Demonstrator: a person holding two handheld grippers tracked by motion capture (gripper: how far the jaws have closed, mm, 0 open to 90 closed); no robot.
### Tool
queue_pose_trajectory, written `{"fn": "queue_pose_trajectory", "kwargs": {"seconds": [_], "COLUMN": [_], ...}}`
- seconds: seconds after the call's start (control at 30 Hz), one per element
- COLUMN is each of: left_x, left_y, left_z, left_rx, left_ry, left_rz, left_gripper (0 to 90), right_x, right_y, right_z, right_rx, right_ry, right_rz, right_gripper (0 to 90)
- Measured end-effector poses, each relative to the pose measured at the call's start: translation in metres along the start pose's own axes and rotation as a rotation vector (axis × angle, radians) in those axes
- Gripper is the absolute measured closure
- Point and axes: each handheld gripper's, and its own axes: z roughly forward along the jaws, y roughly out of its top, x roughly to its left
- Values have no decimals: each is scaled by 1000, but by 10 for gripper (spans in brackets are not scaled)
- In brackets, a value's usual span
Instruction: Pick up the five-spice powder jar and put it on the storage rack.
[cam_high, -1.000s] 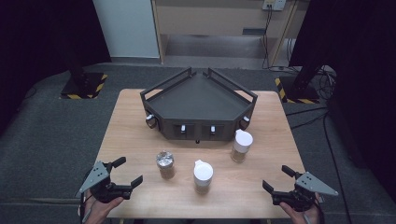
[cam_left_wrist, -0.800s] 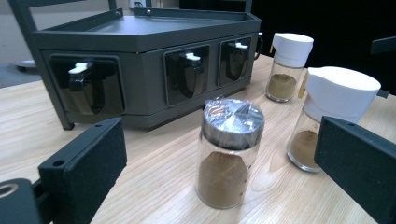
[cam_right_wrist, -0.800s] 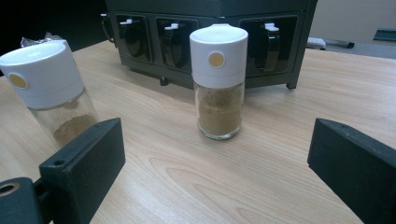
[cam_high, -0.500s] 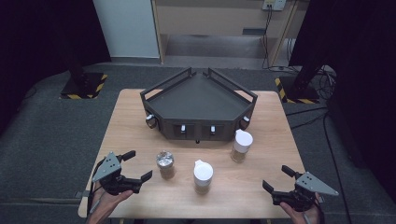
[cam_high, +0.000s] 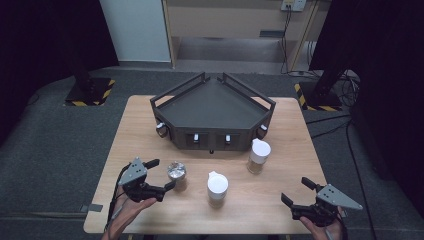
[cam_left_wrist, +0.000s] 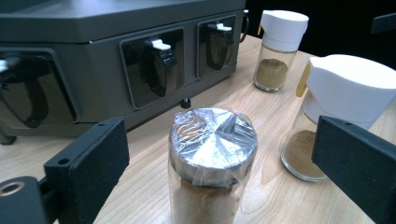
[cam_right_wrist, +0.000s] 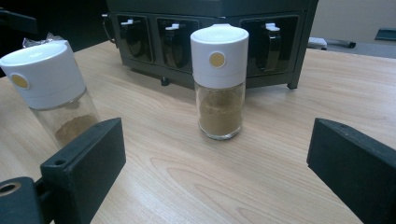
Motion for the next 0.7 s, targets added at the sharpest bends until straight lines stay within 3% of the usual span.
{"fn": "queue_pose_trajectory", "kwargs": {"seconds": [0.3,0.7], "left_x": [13,21], "left_y": [-2,-12], "left_z": [20,37], "left_rx": [24,19], "left_ry": [-52,-66], "left_rz": [11,14], "left_gripper": [56,158], "right_x": [0,0], "right_y": [0,0], "right_z": [0,0], "right_rx": [0,-1], "right_ry": [0,1], "right_rz": [0,2], "right_gripper": [47,49]}}
